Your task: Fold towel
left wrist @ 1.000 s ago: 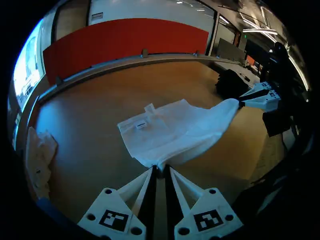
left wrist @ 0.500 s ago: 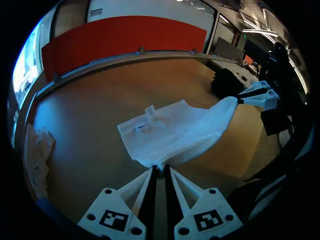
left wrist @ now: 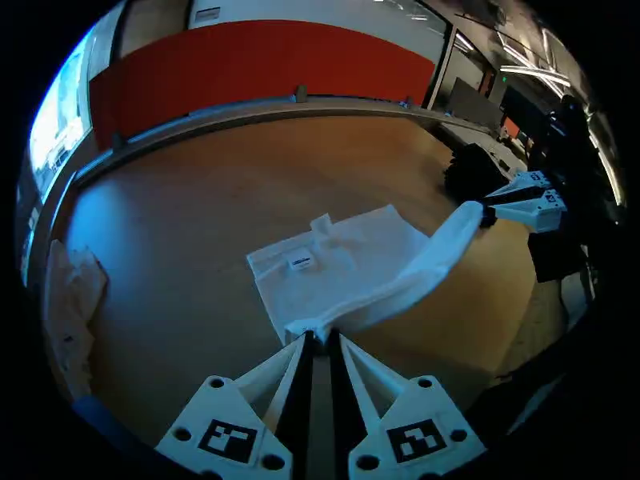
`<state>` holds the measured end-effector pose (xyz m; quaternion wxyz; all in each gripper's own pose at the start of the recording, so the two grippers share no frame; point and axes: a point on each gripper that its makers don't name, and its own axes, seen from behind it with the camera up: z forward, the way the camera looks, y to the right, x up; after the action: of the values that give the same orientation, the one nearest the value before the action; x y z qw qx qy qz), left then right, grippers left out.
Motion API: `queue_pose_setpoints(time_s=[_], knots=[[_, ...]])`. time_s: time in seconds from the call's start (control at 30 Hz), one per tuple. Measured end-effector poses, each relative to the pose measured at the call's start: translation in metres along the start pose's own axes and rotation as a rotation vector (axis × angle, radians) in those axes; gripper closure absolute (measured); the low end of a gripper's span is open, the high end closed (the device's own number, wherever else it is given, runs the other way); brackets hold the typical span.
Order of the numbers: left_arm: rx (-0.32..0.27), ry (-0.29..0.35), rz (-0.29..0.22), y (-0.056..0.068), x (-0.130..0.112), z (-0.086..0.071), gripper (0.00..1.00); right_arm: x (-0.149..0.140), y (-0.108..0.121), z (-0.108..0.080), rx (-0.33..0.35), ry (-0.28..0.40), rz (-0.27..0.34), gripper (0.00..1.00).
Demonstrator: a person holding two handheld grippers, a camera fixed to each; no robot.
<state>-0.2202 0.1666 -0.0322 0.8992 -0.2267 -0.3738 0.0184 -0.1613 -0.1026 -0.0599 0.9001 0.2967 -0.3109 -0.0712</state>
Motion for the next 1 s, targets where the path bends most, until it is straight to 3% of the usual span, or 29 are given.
queue_pose_setpoints(time_s=[0.37,0.77,1.0], knots=[[0.035,-0.016,-0.011,-0.024,0.015,0.043,0.86,-0.008,0.029,0.045,-0.03,-0.055,0.017,0.89],[0.033,-0.078,0.021,-0.042,0.006,0.08,0.85,-0.03,0.036,0.074,-0.025,-0.124,0.061,0.89],[0.064,-0.091,0.021,-0.053,0.005,0.104,0.8,-0.035,0.053,0.098,-0.064,-0.137,0.082,0.85]])
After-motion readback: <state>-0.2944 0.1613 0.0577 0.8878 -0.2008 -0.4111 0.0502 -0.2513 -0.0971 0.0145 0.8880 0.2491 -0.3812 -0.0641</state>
